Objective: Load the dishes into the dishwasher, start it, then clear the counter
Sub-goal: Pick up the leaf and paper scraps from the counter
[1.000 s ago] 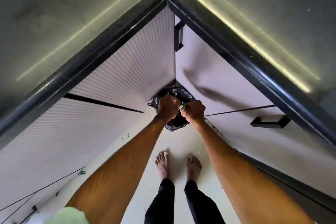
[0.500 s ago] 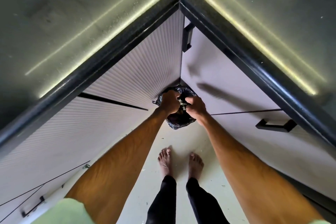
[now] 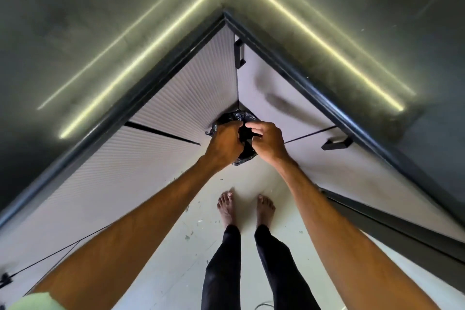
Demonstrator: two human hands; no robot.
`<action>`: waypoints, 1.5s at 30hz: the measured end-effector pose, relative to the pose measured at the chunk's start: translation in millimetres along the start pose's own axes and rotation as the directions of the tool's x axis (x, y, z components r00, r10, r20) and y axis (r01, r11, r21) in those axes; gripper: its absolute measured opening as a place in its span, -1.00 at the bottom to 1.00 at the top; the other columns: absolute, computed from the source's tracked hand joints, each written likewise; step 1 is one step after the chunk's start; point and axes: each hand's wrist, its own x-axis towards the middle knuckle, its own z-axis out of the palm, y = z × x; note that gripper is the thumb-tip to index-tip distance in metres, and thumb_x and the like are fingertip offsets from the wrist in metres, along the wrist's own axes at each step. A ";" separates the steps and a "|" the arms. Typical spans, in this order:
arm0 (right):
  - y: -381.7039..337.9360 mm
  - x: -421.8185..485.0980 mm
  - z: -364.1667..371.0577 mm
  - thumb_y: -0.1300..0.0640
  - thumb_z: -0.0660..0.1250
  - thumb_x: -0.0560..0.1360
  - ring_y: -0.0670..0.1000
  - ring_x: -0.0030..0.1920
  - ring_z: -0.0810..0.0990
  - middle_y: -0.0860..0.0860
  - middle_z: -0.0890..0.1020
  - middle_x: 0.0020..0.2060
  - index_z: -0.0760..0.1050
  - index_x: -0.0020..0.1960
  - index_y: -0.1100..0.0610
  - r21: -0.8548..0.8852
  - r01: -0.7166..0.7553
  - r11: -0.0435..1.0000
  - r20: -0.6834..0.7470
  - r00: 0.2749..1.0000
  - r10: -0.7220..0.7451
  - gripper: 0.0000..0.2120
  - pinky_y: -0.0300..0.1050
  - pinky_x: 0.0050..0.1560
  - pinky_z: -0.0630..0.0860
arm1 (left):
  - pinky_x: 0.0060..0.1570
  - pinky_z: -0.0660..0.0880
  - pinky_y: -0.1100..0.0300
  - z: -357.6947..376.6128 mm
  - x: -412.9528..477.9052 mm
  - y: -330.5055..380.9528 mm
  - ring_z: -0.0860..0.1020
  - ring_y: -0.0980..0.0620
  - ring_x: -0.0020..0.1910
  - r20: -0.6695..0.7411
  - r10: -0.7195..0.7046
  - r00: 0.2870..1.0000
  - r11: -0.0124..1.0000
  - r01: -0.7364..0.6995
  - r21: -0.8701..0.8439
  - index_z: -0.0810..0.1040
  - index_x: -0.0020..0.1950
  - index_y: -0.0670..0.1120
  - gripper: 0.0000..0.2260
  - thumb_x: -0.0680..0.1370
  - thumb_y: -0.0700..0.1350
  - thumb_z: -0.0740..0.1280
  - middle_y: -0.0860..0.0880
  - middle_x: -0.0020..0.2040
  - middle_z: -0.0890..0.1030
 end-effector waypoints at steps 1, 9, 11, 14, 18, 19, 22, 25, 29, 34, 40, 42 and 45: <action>-9.1 -11.7 -6.2 0.53 0.18 0.40 0.07 0.27 0.60 0.12 0.64 0.23 0.59 0.29 0.20 -0.004 0.053 0.999 -0.010 0.999 -0.053 -0.46 -0.24 0.31 0.48 | 0.02 0.50 0.14 -10.4 -13.1 9.2 0.60 -0.15 0.09 -0.021 0.067 0.998 0.997 -0.067 0.027 0.56 0.25 -0.19 -0.64 0.49 -0.37 0.23 -0.16 0.10 0.65; -107.6 -119.4 -92.2 0.27 0.24 0.62 -0.05 0.22 0.58 0.05 0.66 0.20 0.57 0.29 0.19 -0.220 0.487 0.845 -0.197 0.827 -0.527 -0.72 -0.37 0.31 0.39 | 0.22 0.40 0.19 -103.8 -95.3 98.3 0.47 0.00 0.26 -0.163 0.479 0.862 0.878 -0.471 0.091 0.40 0.43 -0.17 -0.57 0.55 -0.20 0.19 -0.09 0.36 0.52; -126.6 -136.2 -109.6 0.34 0.24 0.60 -0.04 0.21 0.56 0.10 0.66 0.18 0.57 0.27 0.26 -0.289 0.506 0.813 -0.297 0.760 -0.578 -0.72 -0.47 0.31 0.32 | 0.26 0.36 0.22 -122.4 -100.8 120.0 0.49 -0.05 0.26 -0.183 0.551 0.814 0.835 -0.541 0.104 0.41 0.43 -0.23 -0.52 0.49 -0.34 0.21 -0.14 0.36 0.52; -148.8 -150.5 -137.5 0.51 0.23 0.45 0.00 0.20 0.61 0.08 0.67 0.17 0.60 0.24 0.25 -0.310 0.502 0.807 -0.384 0.711 -0.590 -0.56 -0.21 0.28 0.49 | 0.35 0.42 0.08 -138.6 -95.7 148.0 0.44 -0.06 0.39 -0.144 0.600 0.787 0.800 -0.589 0.112 0.35 0.49 -0.17 -0.43 0.47 -0.43 0.20 -0.10 0.46 0.44; -162.8 -163.7 -170.7 0.52 0.22 0.41 -0.03 0.24 0.58 0.03 0.64 0.22 0.58 0.28 0.21 -0.306 0.435 0.847 -0.450 0.718 -0.531 -0.50 -0.08 0.28 0.52 | 0.28 0.49 -0.01 -154.4 -89.9 188.9 0.45 -0.07 0.38 -0.112 0.658 0.745 0.753 -0.646 0.127 0.35 0.47 -0.13 -0.47 0.50 -0.40 0.19 -0.05 0.48 0.39; -163.3 -167.2 -177.5 0.50 0.23 0.44 -0.04 0.27 0.56 0.02 0.62 0.25 0.57 0.30 0.19 -0.297 0.400 0.867 -0.465 0.732 -0.498 -0.51 -0.04 0.30 0.52 | 0.28 0.49 -0.02 -157.3 -88.5 198.1 0.46 -0.10 0.37 -0.105 0.669 0.736 0.743 -0.657 0.131 0.36 0.46 -0.16 -0.50 0.51 -0.38 0.20 -0.08 0.47 0.39; -160.9 -180.9 -193.0 0.43 0.28 0.49 -0.01 0.33 0.51 0.04 0.58 0.31 0.53 0.35 0.17 -0.263 0.320 0.910 -0.499 0.762 -0.412 -0.54 0.04 0.35 0.49 | 0.30 0.47 -0.05 -161.4 -82.3 214.8 0.45 -0.13 0.36 -0.067 0.659 0.749 0.748 -0.645 0.156 0.35 0.46 -0.20 -0.53 0.54 -0.34 0.22 -0.13 0.45 0.40; -159.9 -193.9 -199.4 0.39 0.31 0.50 0.00 0.35 0.49 0.05 0.56 0.33 0.52 0.35 0.16 -0.259 0.274 0.926 -0.509 0.776 -0.372 -0.56 0.08 0.36 0.47 | 0.27 0.47 -0.08 -164.7 -72.5 216.5 0.42 -0.12 0.36 -0.028 0.632 0.774 0.761 -0.614 0.208 0.36 0.44 -0.19 -0.56 0.54 -0.32 0.24 -0.12 0.41 0.41; -170.4 -192.7 -187.3 0.37 0.32 0.51 0.04 0.40 0.45 0.07 0.52 0.37 0.50 0.38 0.17 -0.287 0.240 0.927 -0.453 0.819 -0.352 -0.55 0.09 0.39 0.43 | 0.26 0.45 -0.08 -176.3 -61.2 203.2 0.40 -0.14 0.35 0.014 0.566 0.825 0.786 -0.544 0.294 0.38 0.40 -0.18 -0.60 0.56 -0.28 0.28 -0.12 0.39 0.39; -202.3 -149.8 -163.5 0.32 0.28 0.54 0.07 0.51 0.30 0.10 0.41 0.47 0.45 0.42 0.17 -0.369 0.227 0.901 -0.361 0.859 -0.365 -0.55 -0.16 0.51 0.12 | 0.24 0.47 -0.06 -211.9 -38.5 167.2 0.37 -0.13 0.36 -0.031 0.464 0.885 0.823 -0.418 0.385 0.40 0.35 -0.17 -0.64 0.55 -0.27 0.27 -0.10 0.37 0.37; -240.6 -82.9 -151.0 0.34 0.28 0.52 0.15 0.48 0.33 0.18 0.44 0.41 0.47 0.37 0.26 -0.405 0.215 0.889 -0.332 0.871 -0.362 -0.59 -0.15 0.48 0.13 | 0.24 0.47 -0.07 -257.2 -13.9 115.1 0.41 -0.17 0.32 -0.138 0.387 0.911 0.861 -0.304 0.408 0.44 0.33 -0.21 -0.62 0.51 -0.29 0.29 -0.15 0.33 0.43; -247.1 -59.7 -154.8 0.35 0.30 0.49 0.18 0.42 0.38 0.19 0.48 0.35 0.50 0.32 0.28 -0.411 0.189 0.892 -0.353 0.869 -0.347 -0.60 -0.13 0.45 0.18 | 0.22 0.46 -0.06 -265.1 -5.7 100.6 0.41 -0.17 0.30 -0.175 0.363 0.915 0.875 -0.270 0.402 0.45 0.30 -0.21 -0.66 0.52 -0.28 0.27 -0.16 0.30 0.45; -249.9 -29.3 -162.7 0.28 0.33 0.49 0.20 0.40 0.36 0.18 0.45 0.34 0.48 0.34 0.23 -0.460 0.105 0.881 -0.385 0.871 -0.305 -0.58 -0.01 0.42 0.28 | 0.23 0.45 -0.06 -270.8 4.9 87.9 0.43 -0.18 0.28 -0.221 0.331 0.917 0.896 -0.232 0.377 0.45 0.29 -0.21 -0.68 0.54 -0.23 0.28 -0.16 0.27 0.46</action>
